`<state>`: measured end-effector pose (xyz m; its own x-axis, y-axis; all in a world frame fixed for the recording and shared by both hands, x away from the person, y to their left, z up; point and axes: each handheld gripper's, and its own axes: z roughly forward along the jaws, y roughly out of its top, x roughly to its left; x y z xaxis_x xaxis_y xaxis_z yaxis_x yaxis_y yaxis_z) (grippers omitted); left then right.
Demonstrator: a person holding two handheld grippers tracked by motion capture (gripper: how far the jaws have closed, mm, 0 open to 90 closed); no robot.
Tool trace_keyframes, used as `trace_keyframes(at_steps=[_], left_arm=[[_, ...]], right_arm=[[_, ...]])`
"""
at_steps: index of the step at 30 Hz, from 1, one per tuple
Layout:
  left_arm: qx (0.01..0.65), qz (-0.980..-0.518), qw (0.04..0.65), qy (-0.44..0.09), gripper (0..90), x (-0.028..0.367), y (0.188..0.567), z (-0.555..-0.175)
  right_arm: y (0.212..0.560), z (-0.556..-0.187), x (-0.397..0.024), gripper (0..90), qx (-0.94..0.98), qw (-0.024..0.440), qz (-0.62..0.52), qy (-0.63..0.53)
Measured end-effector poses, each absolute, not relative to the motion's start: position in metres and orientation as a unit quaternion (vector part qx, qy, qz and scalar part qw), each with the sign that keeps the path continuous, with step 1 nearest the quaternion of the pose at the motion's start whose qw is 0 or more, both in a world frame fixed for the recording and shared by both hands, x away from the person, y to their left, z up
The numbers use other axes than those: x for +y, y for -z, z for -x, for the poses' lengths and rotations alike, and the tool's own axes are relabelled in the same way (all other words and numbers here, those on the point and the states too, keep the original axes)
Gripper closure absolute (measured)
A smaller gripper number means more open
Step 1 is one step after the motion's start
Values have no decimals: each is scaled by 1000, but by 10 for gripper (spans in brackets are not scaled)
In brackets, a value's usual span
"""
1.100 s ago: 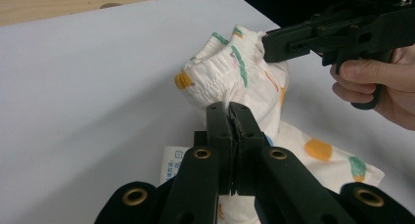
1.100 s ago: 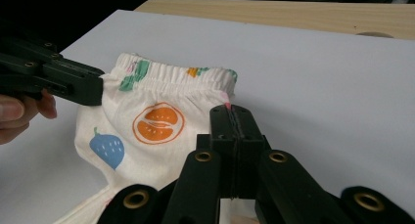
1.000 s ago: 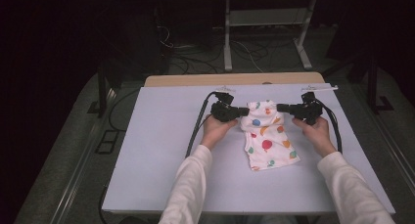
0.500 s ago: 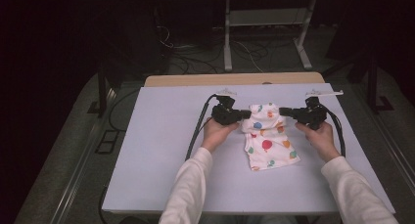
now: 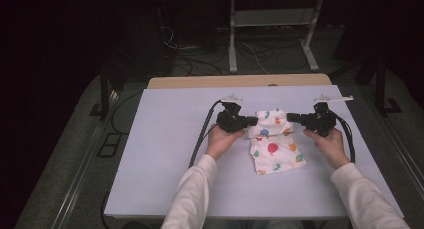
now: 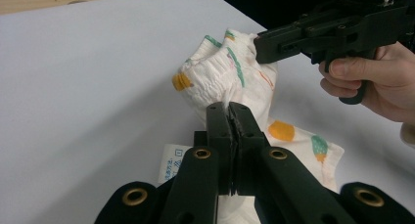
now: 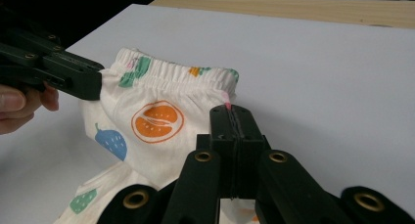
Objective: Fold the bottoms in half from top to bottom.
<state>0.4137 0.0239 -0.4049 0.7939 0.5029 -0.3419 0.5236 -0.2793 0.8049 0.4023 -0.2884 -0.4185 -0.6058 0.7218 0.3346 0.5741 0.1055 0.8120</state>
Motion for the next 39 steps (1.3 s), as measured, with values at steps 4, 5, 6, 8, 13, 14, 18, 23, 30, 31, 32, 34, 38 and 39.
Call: trace_keyframes(at_steps=[4, 5, 6, 8, 13, 14, 18, 23, 30, 31, 32, 34, 38, 39], left_arm=[[317, -801, 507, 11, 881, 24, 406, -409], [317, -801, 508, 13, 881, 24, 407, -408], [316, -802, 508, 13, 881, 23, 407, -407], [314, -802, 508, 14, 881, 23, 408, -405], [306, -804, 509, 15, 880, 22, 408, -399], [303, -805, 509, 14, 881, 22, 408, -398], [301, -806, 510, 16, 881, 22, 409, -393], [298, -807, 509, 18, 881, 22, 413, -387], [294, -811, 506, 24, 881, 21, 420, -381], [293, -810, 507, 24, 881, 21, 421, -379], [292, -810, 508, 24, 881, 20, 421, -379], [288, -812, 508, 25, 881, 19, 421, -377], [280, -814, 508, 30, 880, 18, 424, -373], [278, -815, 508, 29, 880, 17, 425, -372]], right_arm=[[420, -398, -289, 881, 742, 72, -438, -503], [421, -397, -289, 881, 742, 70, -438, -503], [421, -396, -289, 881, 742, 70, -439, -502], [422, -394, -289, 881, 742, 69, -438, -502], [423, -388, -290, 882, 744, 67, -436, -501], [423, -387, -291, 881, 745, 66, -436, -501], [423, -382, -292, 881, 746, 64, -434, -500], [422, -378, -291, 881, 748, 64, -429, -502], [426, -372, -292, 881, 752, 57, -432, -495], [427, -371, -292, 882, 752, 55, -434, -494], [427, -370, -293, 881, 753, 54, -434, -491], [427, -369, -293, 881, 753, 55, -435, -491], [428, -366, -296, 882, 752, 53, -434, -493], [428, -365, -296, 882, 753, 51, -435, -492]])
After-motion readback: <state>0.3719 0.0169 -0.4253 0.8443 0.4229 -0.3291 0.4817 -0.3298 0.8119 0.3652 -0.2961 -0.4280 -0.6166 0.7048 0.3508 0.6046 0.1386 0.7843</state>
